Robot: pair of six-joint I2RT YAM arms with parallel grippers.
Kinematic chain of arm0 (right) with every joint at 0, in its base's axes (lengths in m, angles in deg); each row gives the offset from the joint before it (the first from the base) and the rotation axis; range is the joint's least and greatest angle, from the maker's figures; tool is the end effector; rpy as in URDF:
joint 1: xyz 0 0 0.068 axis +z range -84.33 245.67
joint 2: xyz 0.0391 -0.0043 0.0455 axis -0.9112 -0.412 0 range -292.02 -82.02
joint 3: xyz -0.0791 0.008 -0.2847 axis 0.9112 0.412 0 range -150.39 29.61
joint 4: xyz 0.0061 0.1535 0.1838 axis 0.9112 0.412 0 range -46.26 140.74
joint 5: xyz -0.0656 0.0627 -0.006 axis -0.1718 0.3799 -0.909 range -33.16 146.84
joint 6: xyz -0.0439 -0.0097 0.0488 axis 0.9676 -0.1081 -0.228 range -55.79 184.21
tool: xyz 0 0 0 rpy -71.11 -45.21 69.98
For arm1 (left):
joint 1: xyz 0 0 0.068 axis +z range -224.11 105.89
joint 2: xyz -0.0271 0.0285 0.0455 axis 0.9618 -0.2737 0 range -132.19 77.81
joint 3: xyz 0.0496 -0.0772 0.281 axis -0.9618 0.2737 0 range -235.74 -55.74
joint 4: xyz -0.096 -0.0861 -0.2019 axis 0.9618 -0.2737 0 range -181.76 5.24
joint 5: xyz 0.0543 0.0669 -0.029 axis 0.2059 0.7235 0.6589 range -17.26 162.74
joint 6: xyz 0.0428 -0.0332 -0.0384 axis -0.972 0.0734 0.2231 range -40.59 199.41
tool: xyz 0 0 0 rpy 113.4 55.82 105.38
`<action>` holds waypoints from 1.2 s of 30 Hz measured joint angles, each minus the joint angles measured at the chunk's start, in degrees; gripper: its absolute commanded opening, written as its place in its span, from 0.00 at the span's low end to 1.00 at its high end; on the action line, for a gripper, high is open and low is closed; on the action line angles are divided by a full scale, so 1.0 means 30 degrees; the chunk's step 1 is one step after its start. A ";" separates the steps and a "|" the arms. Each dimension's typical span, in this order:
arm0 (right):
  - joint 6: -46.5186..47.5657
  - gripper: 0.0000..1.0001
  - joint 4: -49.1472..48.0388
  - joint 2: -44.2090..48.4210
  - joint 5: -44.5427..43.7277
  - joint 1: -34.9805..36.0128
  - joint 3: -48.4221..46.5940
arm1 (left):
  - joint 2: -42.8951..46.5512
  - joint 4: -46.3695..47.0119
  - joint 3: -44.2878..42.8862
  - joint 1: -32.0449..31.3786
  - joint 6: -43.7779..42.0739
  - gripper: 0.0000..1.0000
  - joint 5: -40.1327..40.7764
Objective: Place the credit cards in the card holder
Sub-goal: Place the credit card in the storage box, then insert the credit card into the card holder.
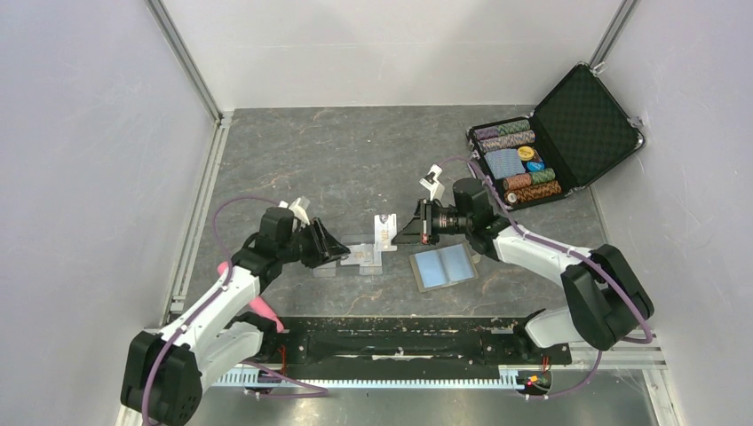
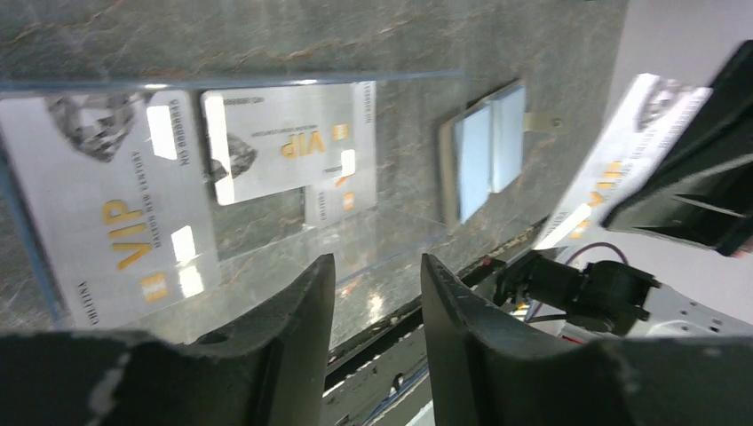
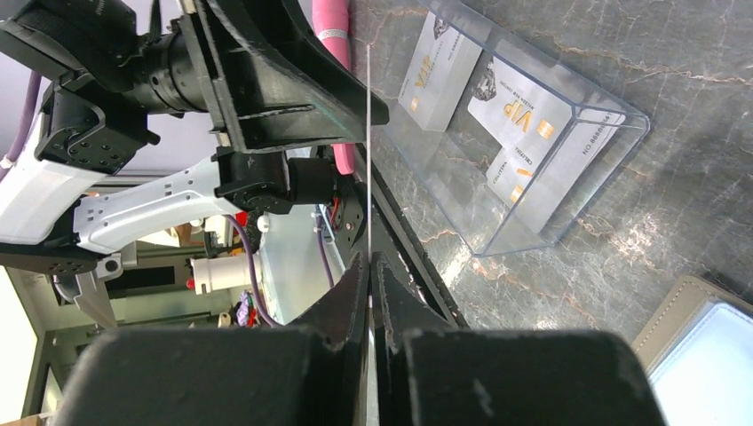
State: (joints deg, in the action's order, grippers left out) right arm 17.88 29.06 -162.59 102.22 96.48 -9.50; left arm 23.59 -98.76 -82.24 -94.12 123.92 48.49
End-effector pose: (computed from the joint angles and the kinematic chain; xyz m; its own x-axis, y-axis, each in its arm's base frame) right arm 0.2193 0.1743 0.2454 -0.9223 0.0416 -0.3843 -0.3452 0.3589 0.8672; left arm 0.1494 -0.0776 0.2157 -0.8666 -0.3648 -0.3406 -0.0105 0.6957 -0.7183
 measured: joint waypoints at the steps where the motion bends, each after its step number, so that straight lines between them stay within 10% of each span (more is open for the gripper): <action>1: 0.0036 0.00 0.0044 0.0000 0.0080 -0.0051 0.0000 | 0.0124 0.0226 0.0000 0.0000 0.0029 0.49 -0.0146; 11: 0.0219 0.00 0.0554 0.0590 0.0984 -0.0612 0.0000 | -0.1144 0.7344 -0.0044 -0.0656 0.2463 0.49 -0.3585; 19: 0.3606 0.00 0.5457 0.1851 0.0605 -0.4146 0.0000 | -0.5355 0.8029 -0.2484 -0.4991 0.2470 0.46 -0.3388; 36: 1.2495 0.00 1.5803 0.3235 -0.2484 -0.9020 0.0000 | -1.6007 -0.2805 -1.2735 -1.1052 -0.1829 0.12 0.1792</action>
State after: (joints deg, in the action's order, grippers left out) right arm 55.37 76.47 -152.89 94.77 69.42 -9.50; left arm -24.43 -107.18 -120.44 -127.28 118.43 53.87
